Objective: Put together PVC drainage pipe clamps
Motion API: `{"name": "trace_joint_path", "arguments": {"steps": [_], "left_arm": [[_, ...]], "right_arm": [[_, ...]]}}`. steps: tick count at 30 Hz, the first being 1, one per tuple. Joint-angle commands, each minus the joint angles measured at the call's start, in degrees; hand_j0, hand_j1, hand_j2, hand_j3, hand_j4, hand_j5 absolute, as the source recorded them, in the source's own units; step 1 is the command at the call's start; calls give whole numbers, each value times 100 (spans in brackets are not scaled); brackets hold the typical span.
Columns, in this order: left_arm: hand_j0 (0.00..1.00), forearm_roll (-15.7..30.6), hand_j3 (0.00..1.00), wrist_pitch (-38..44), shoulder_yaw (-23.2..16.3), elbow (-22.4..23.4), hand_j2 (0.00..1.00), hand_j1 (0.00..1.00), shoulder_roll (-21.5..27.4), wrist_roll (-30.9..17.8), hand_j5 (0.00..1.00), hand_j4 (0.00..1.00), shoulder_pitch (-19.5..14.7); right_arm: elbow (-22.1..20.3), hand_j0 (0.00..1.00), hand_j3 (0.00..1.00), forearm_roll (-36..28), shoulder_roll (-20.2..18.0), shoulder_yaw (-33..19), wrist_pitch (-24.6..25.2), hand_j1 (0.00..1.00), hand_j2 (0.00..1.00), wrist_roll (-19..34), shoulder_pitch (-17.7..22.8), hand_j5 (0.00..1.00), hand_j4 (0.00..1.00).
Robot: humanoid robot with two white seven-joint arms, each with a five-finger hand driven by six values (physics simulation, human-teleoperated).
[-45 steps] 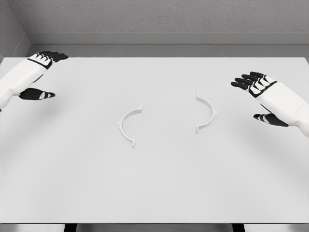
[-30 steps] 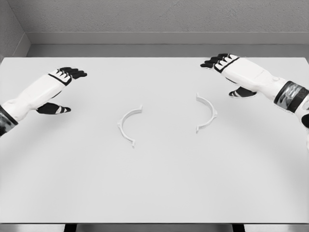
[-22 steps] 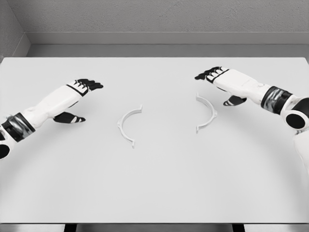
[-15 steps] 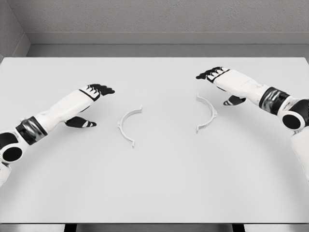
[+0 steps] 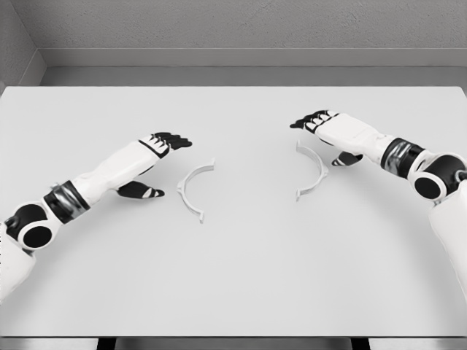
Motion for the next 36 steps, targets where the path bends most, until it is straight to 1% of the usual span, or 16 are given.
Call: {"name": "trace_joint_path", "arguments": {"steps": [1, 10, 12, 14, 26, 30, 36], "left_arm": [[100, 34, 100, 2, -7, -9, 100, 100, -80, 6, 100, 100, 0], [100, -19, 100, 2, -59, -17, 100, 100, -195, 6, 100, 100, 18], [100, -19, 100, 2, -130, -35, 100, 100, -204, 6, 100, 100, 18], [100, -28, 100, 2, -130, -96, 100, 100, -204, 6, 100, 100, 26], [100, -45, 100, 2, -200, -96, 100, 100, -414, 6, 100, 100, 26], [100, -54, 100, 2, -209, -96, 100, 100, -432, 6, 100, 100, 26], [100, -89, 100, 2, -209, -96, 100, 100, -687, 6, 100, 100, 26]], "right_arm": [[17, 100, 100, -24, -4, 30, 17, 100, 100, 2, 9, 100, 100], [17, 100, 100, -16, 14, 162, 26, 100, 100, 11, 0, 100, 100], [17, 100, 100, -16, 14, 170, 52, 100, 100, 11, 0, 100, 100], [17, 100, 100, -16, 22, 170, 52, 100, 100, 11, 0, 100, 100], [8, 100, 100, -16, 49, 188, 52, 100, 100, 2, -53, 100, 100], [17, 100, 100, -7, 137, 285, 87, 100, 100, 2, -88, 100, 100], [26, 100, 100, -7, 137, 355, 140, 100, 100, 2, -176, 100, 100]]}}
